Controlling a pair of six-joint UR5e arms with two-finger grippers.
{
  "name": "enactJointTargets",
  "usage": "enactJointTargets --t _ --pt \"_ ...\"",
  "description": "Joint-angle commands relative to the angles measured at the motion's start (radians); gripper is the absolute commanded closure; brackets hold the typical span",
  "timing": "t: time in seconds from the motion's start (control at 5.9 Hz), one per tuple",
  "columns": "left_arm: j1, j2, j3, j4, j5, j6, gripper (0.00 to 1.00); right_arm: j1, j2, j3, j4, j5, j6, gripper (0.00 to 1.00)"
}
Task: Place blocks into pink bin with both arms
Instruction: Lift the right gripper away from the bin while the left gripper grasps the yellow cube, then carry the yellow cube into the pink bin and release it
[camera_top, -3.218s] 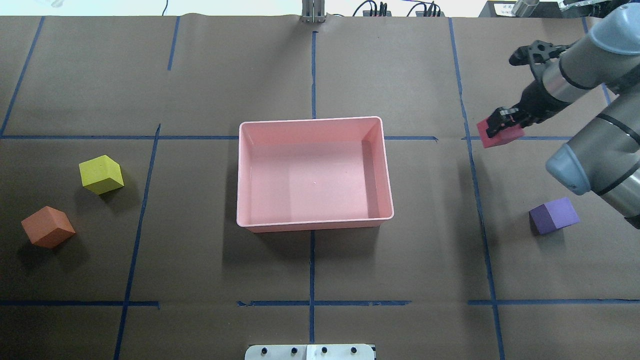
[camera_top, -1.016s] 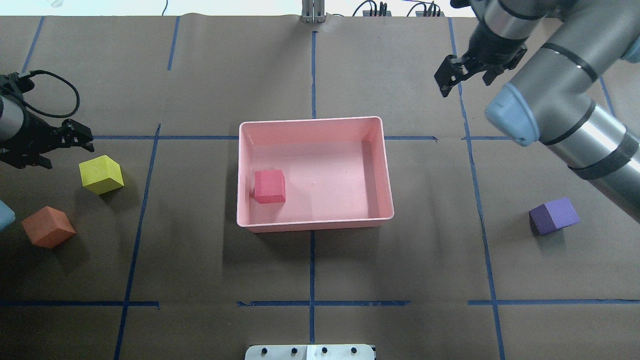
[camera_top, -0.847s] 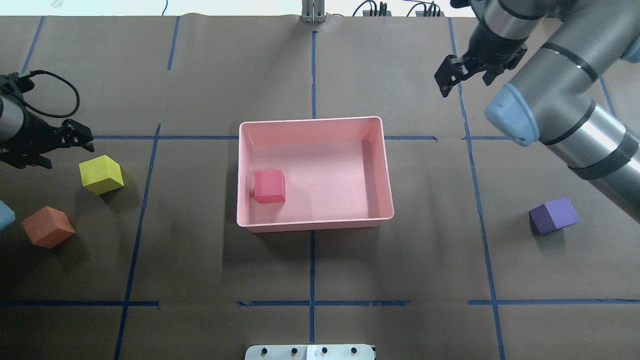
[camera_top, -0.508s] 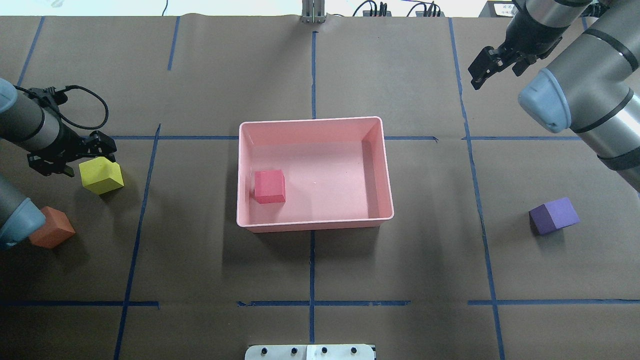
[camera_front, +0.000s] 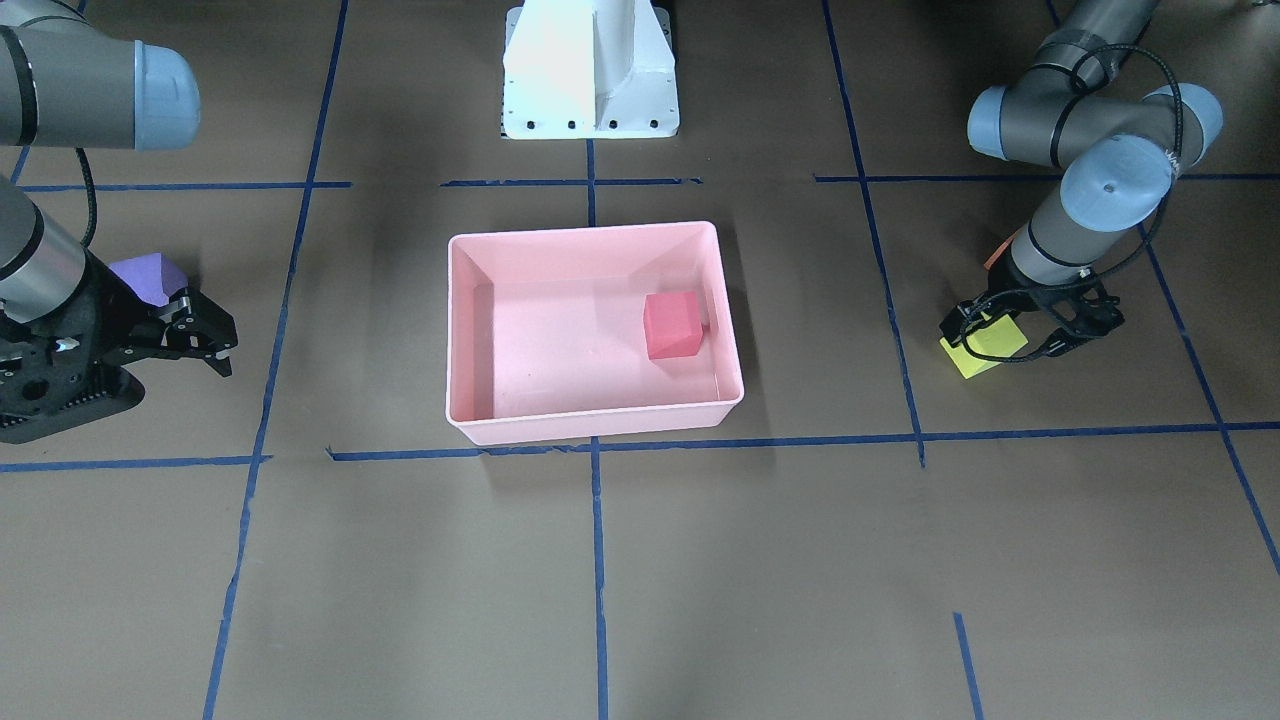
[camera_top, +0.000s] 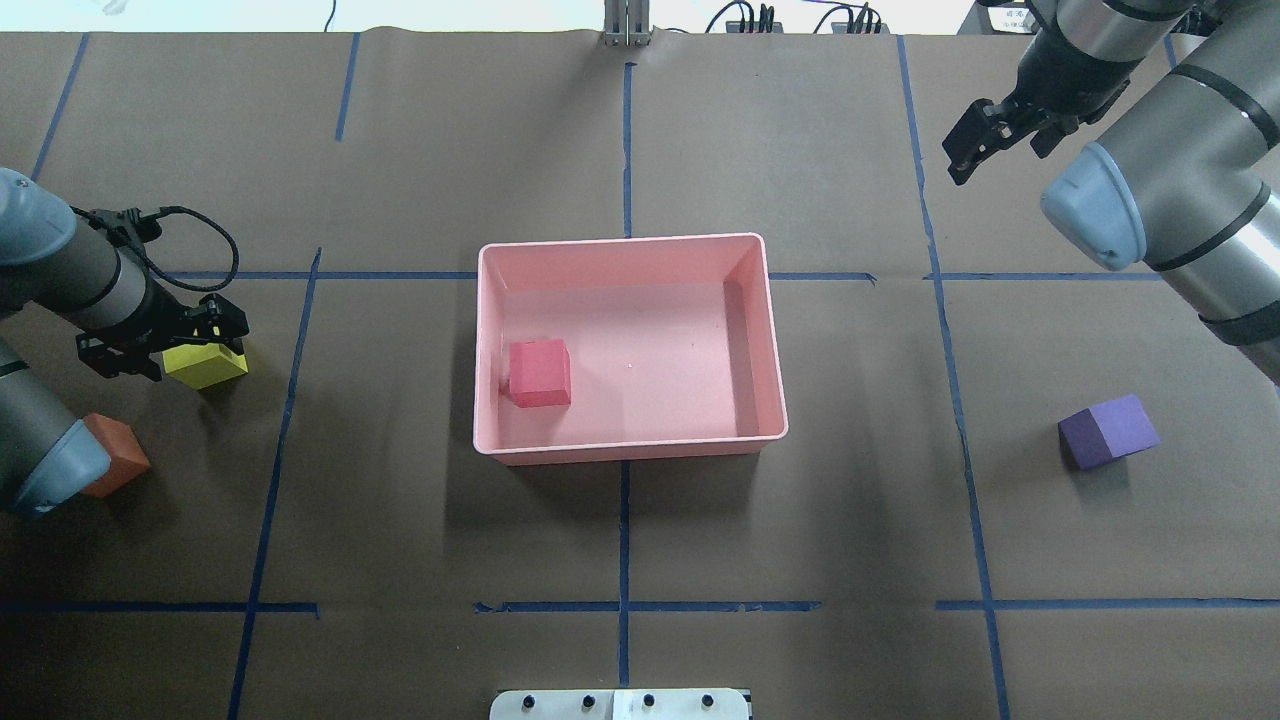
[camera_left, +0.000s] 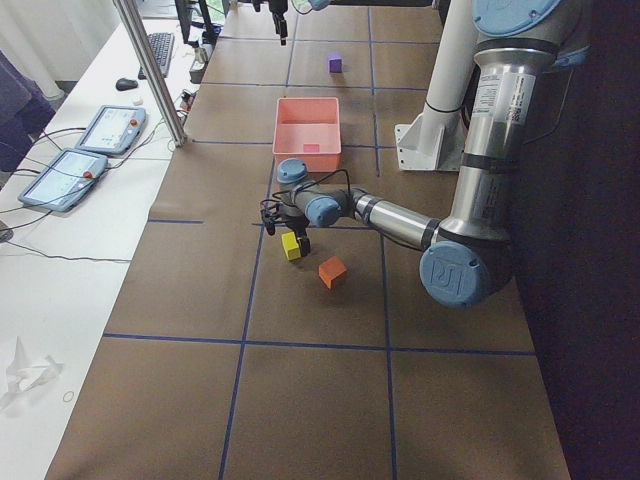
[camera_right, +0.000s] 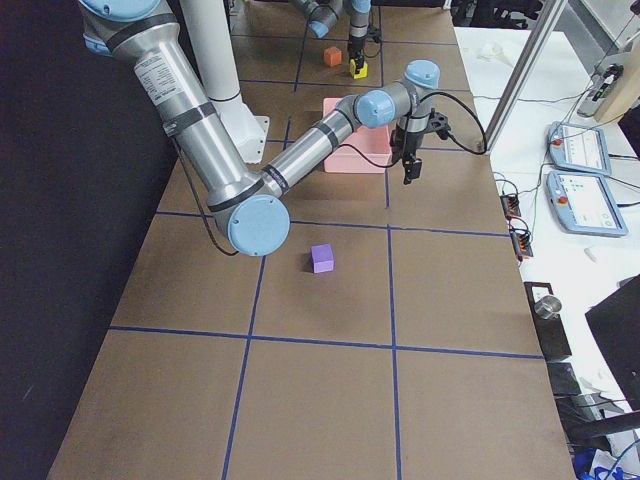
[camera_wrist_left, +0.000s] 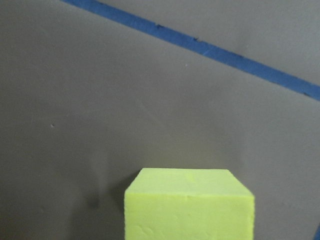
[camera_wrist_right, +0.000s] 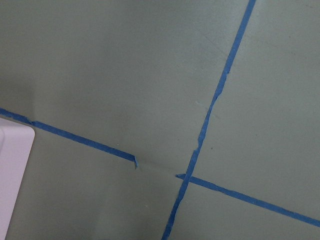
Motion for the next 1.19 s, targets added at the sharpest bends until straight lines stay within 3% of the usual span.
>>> enactJointTargets --t 0.0,0.17,0.51,0.68,0.85,1.02 --pt "-0.009 -0.002 -0.015 0.002 0.0 0.001 0.56 0.0 -0.001 0.003 0.0 0.002 0.0 0.0" --pt "-0.036 -0.012 -0.035 0.008 0.002 0.001 0.63 0.0 -0.002 0.006 0.0 0.002 0.0 0.0" --pt "-0.092 -0.15 -0.087 0.017 0.0 -0.002 0.63 0.003 -0.054 0.032 0.003 0.0 -0.046 0.0" --pt "-0.092 -0.229 -0.089 0.018 0.002 -0.009 0.63 0.024 -0.149 0.102 0.026 0.015 -0.075 0.0" --pt "-0.087 -0.321 -0.093 0.078 0.002 -0.014 0.63 0.061 -0.262 0.121 0.126 0.064 -0.113 0.0" --pt "-0.075 -0.444 -0.103 0.241 0.009 -0.064 0.63 0.098 -0.356 0.121 0.235 0.097 -0.132 0.0"
